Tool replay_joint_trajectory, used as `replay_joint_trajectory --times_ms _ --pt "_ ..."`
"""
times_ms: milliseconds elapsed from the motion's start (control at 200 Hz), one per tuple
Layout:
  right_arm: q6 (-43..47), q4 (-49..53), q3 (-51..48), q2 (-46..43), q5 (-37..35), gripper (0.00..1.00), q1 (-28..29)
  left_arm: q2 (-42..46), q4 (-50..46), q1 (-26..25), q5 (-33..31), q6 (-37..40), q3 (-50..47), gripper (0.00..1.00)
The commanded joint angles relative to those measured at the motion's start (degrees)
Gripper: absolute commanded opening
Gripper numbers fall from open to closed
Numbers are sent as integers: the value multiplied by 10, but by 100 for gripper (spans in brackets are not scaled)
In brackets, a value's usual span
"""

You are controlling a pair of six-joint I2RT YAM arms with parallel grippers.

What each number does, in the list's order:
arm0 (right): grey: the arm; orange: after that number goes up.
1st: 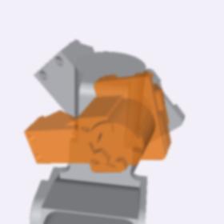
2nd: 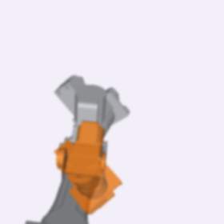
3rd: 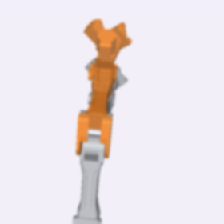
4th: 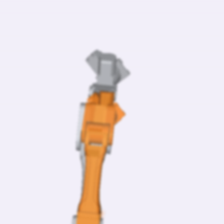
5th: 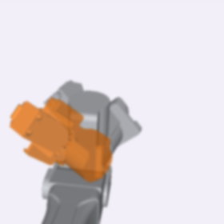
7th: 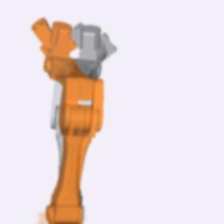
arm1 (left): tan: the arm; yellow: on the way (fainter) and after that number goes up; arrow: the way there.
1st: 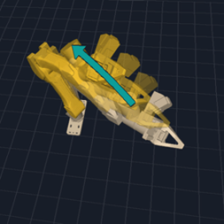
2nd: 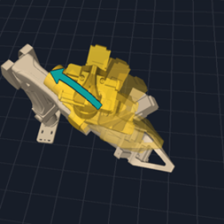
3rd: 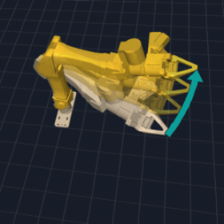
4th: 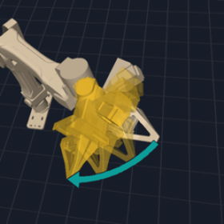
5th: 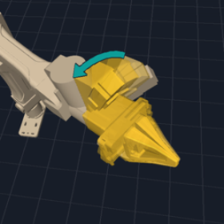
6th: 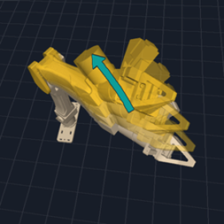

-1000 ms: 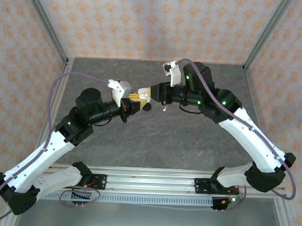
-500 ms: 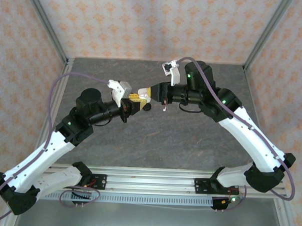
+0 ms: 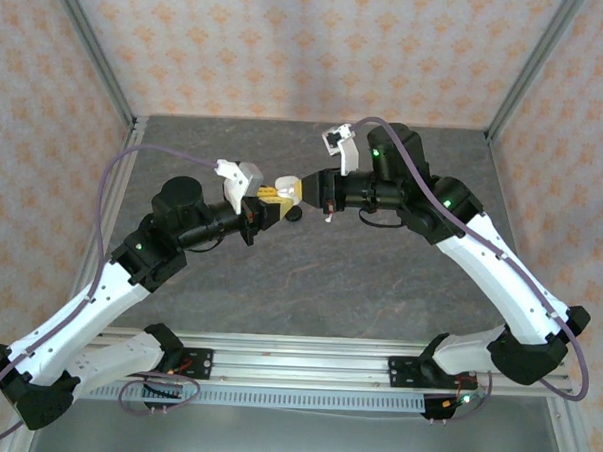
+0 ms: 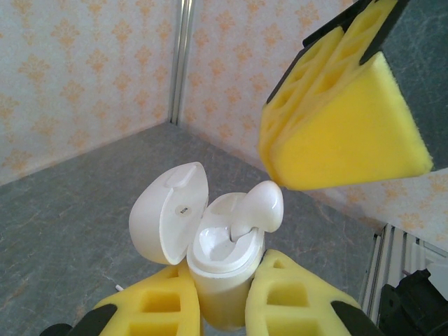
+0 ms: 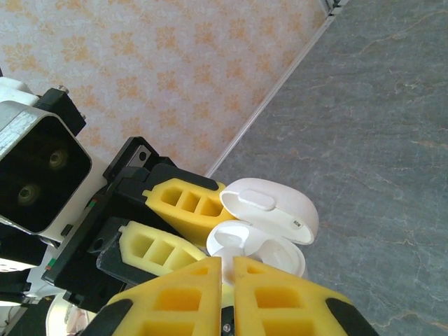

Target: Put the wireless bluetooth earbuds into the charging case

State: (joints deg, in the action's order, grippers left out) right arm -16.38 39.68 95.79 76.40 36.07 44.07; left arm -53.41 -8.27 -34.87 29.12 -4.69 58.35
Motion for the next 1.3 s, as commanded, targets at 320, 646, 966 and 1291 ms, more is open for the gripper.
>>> replay_joint_trajectory --times_ms 320,646,966,1291 --pt "10 8 17 10 40 12 -1 -7 27 0 -7 -5 8 0" --pt "9 14 37 27 59 11 -1 -11 31 1 -6 -7 8 0" --pt "-6 3 32 28 68 12 -1 -19 34 1 -4 -7 9 0" --pt "-23 -14 29 31 75 14 -1 -20 34 1 -4 -5 10 0"
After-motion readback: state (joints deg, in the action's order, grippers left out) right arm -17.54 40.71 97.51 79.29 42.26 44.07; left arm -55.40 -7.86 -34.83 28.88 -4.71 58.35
